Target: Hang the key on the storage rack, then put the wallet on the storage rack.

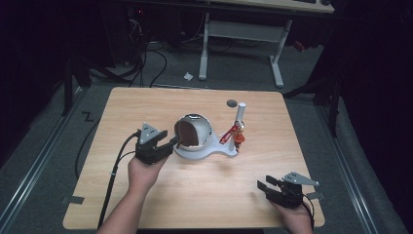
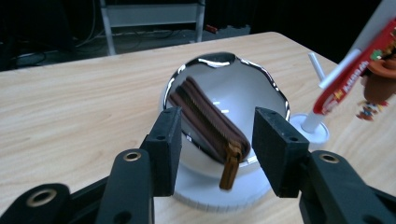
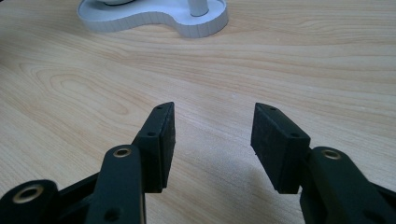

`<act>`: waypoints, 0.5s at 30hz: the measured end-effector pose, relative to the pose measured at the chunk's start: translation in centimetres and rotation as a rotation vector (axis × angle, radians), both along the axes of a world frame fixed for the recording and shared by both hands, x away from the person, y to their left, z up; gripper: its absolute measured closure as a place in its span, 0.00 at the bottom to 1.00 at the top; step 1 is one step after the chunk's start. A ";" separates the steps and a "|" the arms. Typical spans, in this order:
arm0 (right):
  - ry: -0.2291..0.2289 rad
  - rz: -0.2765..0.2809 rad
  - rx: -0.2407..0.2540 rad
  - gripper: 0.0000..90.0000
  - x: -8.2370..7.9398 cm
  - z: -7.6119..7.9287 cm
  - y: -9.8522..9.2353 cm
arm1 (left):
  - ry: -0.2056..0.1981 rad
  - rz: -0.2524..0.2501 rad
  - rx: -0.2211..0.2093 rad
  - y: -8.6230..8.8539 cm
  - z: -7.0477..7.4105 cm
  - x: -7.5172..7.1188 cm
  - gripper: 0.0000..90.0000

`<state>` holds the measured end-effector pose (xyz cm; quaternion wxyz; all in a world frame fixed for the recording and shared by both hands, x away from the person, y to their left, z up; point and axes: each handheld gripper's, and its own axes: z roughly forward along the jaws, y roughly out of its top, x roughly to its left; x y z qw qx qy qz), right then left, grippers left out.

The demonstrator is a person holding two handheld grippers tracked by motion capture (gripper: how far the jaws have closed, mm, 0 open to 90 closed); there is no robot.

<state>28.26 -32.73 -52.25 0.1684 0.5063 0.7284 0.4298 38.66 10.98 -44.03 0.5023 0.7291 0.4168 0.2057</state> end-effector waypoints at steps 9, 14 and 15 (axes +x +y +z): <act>0.014 0.010 0.002 0.56 0.1 -0.3 0.1 | 0.010 -0.023 0.022 2.0 -1.6 -2.3 0.54; 0.006 0.015 -0.005 0.56 0.0 -0.3 0.2 | 0.034 -0.033 0.033 3.3 -3.0 -3.3 0.51; 0.005 0.016 -0.006 0.56 0.0 -0.3 0.2 | 0.040 -0.032 0.036 3.6 -3.4 -3.5 0.51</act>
